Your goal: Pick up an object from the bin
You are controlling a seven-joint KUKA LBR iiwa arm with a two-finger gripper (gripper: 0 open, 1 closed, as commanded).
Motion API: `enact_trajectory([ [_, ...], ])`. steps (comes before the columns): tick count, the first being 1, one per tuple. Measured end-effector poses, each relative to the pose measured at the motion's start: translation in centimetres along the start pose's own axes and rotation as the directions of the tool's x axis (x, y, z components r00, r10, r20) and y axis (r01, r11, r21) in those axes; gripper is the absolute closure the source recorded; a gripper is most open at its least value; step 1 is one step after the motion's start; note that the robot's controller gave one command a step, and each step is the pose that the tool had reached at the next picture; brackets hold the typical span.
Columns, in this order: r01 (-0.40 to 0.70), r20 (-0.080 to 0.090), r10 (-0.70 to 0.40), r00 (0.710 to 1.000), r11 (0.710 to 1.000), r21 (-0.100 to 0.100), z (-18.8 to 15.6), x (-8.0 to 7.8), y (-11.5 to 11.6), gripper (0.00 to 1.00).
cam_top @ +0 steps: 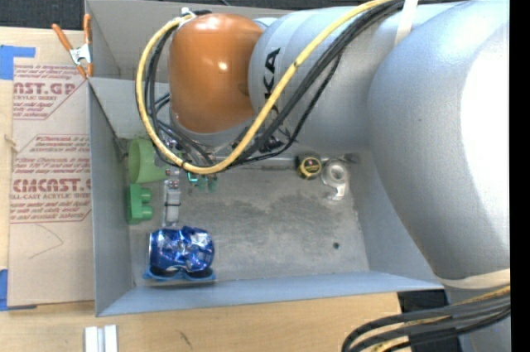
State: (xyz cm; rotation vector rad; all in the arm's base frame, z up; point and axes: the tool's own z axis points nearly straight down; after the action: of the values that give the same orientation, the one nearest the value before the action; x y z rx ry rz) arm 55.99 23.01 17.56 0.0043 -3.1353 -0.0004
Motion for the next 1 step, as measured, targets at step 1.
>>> enact_trajectory([
  [1,0.114,-0.001,-0.114,0.994,0.994,0.002,11.07,6.94,-1.40,0.00],
])
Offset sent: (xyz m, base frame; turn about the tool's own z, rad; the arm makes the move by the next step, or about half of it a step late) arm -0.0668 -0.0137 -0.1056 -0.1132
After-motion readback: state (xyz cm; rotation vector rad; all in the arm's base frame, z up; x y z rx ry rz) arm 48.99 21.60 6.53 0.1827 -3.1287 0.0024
